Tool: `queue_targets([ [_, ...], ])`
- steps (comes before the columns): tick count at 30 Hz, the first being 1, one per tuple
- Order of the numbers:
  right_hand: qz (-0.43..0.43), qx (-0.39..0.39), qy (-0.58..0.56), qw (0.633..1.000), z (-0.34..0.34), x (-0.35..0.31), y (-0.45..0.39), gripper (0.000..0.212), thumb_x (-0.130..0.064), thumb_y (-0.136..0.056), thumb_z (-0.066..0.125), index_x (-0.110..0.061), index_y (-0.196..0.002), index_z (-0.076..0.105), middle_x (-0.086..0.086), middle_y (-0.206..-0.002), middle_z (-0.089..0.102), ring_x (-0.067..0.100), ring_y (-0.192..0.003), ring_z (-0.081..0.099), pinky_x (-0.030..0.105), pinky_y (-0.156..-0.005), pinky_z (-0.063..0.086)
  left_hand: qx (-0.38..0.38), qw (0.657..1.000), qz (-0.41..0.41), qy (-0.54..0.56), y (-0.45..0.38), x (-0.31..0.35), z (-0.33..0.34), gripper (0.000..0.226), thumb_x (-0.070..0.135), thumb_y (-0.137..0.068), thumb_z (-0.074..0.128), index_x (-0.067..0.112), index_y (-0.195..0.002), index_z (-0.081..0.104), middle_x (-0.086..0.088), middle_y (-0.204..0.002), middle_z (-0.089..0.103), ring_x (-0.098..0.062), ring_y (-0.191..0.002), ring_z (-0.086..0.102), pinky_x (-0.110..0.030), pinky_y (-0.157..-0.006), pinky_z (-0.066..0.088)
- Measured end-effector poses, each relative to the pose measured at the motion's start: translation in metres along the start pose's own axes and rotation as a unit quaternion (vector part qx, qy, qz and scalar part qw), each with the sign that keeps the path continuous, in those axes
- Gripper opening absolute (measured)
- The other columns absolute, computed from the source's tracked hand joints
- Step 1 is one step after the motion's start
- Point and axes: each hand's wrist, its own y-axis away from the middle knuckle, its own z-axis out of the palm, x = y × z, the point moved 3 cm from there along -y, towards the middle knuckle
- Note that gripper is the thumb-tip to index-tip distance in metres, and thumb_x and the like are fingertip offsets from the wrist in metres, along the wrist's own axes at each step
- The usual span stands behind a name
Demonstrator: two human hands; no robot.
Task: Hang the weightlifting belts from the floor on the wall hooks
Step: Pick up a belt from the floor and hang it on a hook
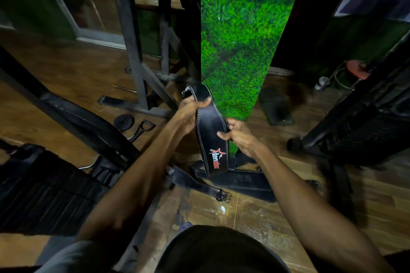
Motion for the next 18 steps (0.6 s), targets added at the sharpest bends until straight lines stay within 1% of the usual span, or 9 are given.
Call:
queue_targets([
  [2,0.014,0.005,-0.048,0.999,0.001,-0.010,0.007,0.059,0.005,-0.078,0.075,-0.009,-0.134,0.063,0.005,-0.136,0.064,0.020,-0.129,0.053,0.038,-0.103,0.040,0.038,0.997,0.030,-0.065,-0.006,-0.006,-0.006,0.025,-0.006,-0.081,0.074,0.000,-0.106,0.072,-0.009,-0.098,0.078,-0.021,-0.088,0.070,-0.040,-0.095,0.054],
  [5,-0.016,-0.004,-0.123,0.992,-0.002,-0.043,0.008,0.032,-0.020,-0.082,0.071,-0.012,-0.113,0.072,0.011,-0.107,0.074,0.022,-0.098,0.062,0.036,-0.083,0.048,-0.015,0.989,0.046,-0.140,0.002,-0.022,0.000,0.035,-0.020,-0.080,0.067,0.009,-0.099,0.074,0.007,-0.084,0.078,-0.004,-0.077,0.070,-0.018,-0.082,0.054],
  [7,-0.036,0.013,-0.129,0.991,-0.003,-0.071,0.005,0.030,-0.041,-0.090,0.070,-0.017,-0.107,0.073,0.007,-0.105,0.076,0.020,-0.095,0.065,0.036,-0.084,0.050,-0.046,0.983,0.050,-0.171,0.003,-0.036,0.001,0.036,-0.019,-0.077,0.072,0.007,-0.101,0.075,0.008,-0.085,0.077,-0.002,-0.079,0.067,-0.015,-0.081,0.053],
  [8,-0.041,0.039,-0.121,0.991,-0.004,-0.082,0.002,0.030,-0.044,-0.091,0.070,-0.017,-0.103,0.074,0.006,-0.108,0.077,0.018,-0.095,0.067,0.036,-0.087,0.050,-0.054,0.980,0.049,-0.186,0.003,-0.040,0.003,0.034,-0.018,-0.076,0.074,0.003,-0.103,0.074,0.007,-0.087,0.077,-0.003,-0.079,0.066,-0.016,-0.082,0.052],
  [11,-0.080,0.112,-0.095,0.986,-0.004,-0.102,-0.006,0.010,-0.020,-0.089,0.077,-0.017,-0.083,0.070,-0.002,-0.091,0.074,0.007,-0.081,0.063,0.025,-0.080,0.046,-0.037,0.977,0.044,-0.204,0.004,-0.038,0.006,0.031,-0.008,-0.081,0.078,-0.009,-0.111,0.071,-0.001,-0.090,0.075,-0.004,-0.080,0.064,-0.018,-0.079,0.050],
  [13,-0.102,0.126,-0.076,0.984,-0.006,-0.099,-0.010,0.017,-0.006,-0.087,0.077,-0.017,-0.078,0.068,-0.005,-0.079,0.071,0.003,-0.070,0.061,0.020,-0.071,0.047,0.001,0.989,0.015,-0.147,0.005,-0.021,0.010,0.019,0.016,-0.090,0.076,0.007,-0.106,0.076,0.004,-0.091,0.077,-0.006,-0.084,0.067,-0.024,-0.076,0.048],
  [15,-0.116,0.126,-0.054,0.984,-0.006,-0.093,-0.006,0.019,-0.002,-0.086,0.077,-0.017,-0.079,0.068,-0.005,-0.075,0.069,0.001,-0.065,0.059,0.014,-0.067,0.048,0.047,0.996,0.001,-0.076,-0.002,0.007,0.015,0.020,0.036,-0.095,0.069,0.016,-0.092,0.070,0.005,-0.083,0.074,-0.009,-0.076,0.067,-0.024,-0.066,0.049],
  [17,-0.125,0.113,-0.034,0.985,-0.002,-0.089,-0.002,0.020,0.001,-0.086,0.077,-0.016,-0.082,0.066,-0.003,-0.076,0.066,0.003,-0.066,0.057,0.009,-0.066,0.048,0.068,0.995,0.036,-0.057,-0.014,0.036,0.019,0.021,0.037,-0.095,0.069,0.017,-0.088,0.068,0.001,-0.079,0.073,-0.010,-0.068,0.067,-0.023,-0.061,0.053],
  [18,-0.128,0.109,-0.023,0.986,0.000,-0.088,0.000,0.020,0.001,-0.086,0.077,-0.015,-0.083,0.066,-0.003,-0.077,0.065,0.004,-0.067,0.057,0.010,-0.066,0.048,0.061,0.995,0.065,-0.051,-0.018,0.048,0.025,0.017,0.028,-0.095,0.070,0.013,-0.088,0.070,0.000,-0.078,0.075,-0.011,-0.067,0.069,-0.024,-0.062,0.056],
])
